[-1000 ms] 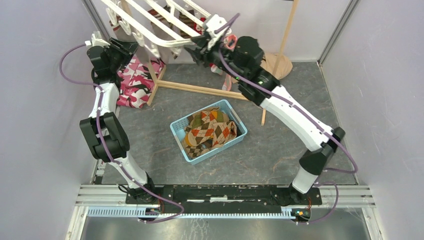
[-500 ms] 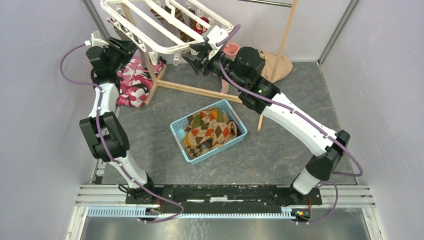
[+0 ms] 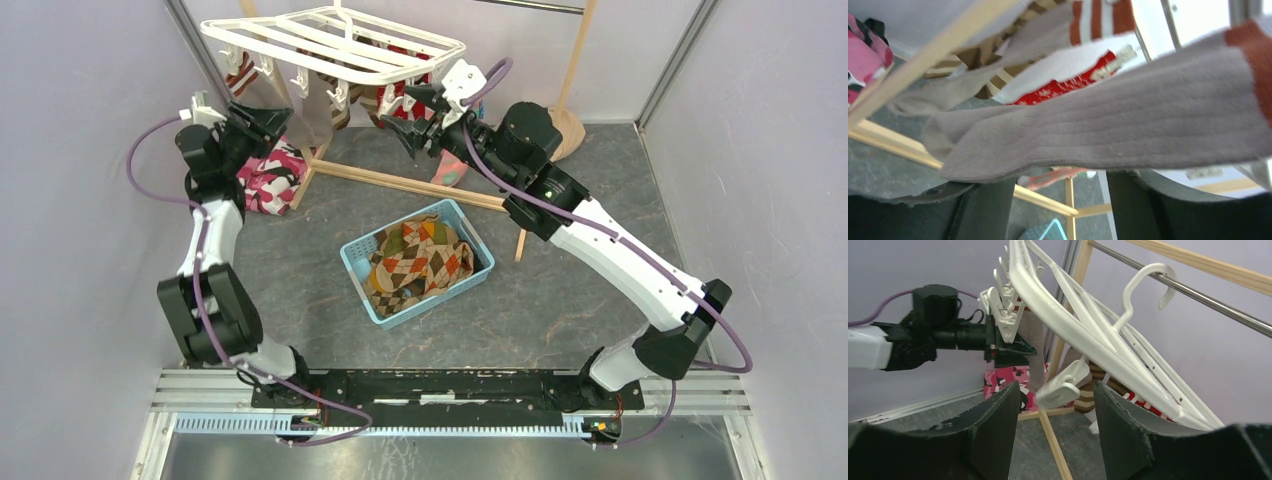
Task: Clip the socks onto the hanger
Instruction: Rotate the hanger at the clothesline.
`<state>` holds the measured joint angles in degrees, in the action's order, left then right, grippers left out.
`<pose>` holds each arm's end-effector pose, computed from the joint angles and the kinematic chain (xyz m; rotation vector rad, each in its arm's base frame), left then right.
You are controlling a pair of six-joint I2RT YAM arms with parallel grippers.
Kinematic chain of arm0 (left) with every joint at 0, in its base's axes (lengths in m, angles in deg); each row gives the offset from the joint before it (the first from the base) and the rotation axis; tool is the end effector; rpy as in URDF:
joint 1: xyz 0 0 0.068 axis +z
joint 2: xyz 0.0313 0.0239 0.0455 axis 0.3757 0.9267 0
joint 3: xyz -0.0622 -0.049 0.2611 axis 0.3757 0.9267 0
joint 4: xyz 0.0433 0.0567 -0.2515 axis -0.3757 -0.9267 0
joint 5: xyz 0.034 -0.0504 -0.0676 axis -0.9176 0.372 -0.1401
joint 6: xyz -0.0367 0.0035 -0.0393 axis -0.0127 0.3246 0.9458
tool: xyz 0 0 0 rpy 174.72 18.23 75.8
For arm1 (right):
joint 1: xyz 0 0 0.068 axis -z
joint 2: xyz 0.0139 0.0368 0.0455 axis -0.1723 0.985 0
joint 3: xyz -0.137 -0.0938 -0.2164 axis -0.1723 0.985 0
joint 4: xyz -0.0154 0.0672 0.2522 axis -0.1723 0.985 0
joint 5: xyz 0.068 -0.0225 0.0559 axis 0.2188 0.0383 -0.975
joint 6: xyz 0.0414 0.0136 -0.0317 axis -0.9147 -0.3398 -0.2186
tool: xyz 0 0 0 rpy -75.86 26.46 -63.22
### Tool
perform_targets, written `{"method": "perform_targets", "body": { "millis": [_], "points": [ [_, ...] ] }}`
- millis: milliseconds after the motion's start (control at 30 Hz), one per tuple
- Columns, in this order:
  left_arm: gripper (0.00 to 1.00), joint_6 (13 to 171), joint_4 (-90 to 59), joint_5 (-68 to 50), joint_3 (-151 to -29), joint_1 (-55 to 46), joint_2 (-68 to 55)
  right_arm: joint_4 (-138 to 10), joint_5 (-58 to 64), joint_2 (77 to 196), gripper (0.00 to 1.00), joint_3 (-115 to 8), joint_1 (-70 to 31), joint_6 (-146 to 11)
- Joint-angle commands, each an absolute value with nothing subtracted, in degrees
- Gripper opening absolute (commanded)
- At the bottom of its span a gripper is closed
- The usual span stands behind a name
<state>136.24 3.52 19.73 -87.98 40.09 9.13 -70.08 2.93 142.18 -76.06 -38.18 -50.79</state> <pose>0.3637 0.0958 0.3481 -0.5266 1.5740 -1.0145 0.2240 0.2564 0.5140 -0.7277 1.0869 0.6548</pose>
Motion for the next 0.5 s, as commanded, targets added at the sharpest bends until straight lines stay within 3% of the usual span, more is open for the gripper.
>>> {"method": "perform_targets", "body": {
  "millis": [0,267,467],
  "points": [
    [0.74,133.6,5.2,23.6,-80.5,40.4,-1.8,-70.2,3.0,138.1,0.63,-73.9,-36.9,-50.2],
    [0.78,129.6,4.1,29.2,-68.5,38.8,-16.2,-68.7,1.1,130.3,0.7,-64.8,-34.9,-50.9],
    [0.78,114.9,-14.9,29.4,-68.7,32.7,-22.1,-64.3,0.3,123.4,0.8,-55.0,-32.1,-51.1]
  ]
}}
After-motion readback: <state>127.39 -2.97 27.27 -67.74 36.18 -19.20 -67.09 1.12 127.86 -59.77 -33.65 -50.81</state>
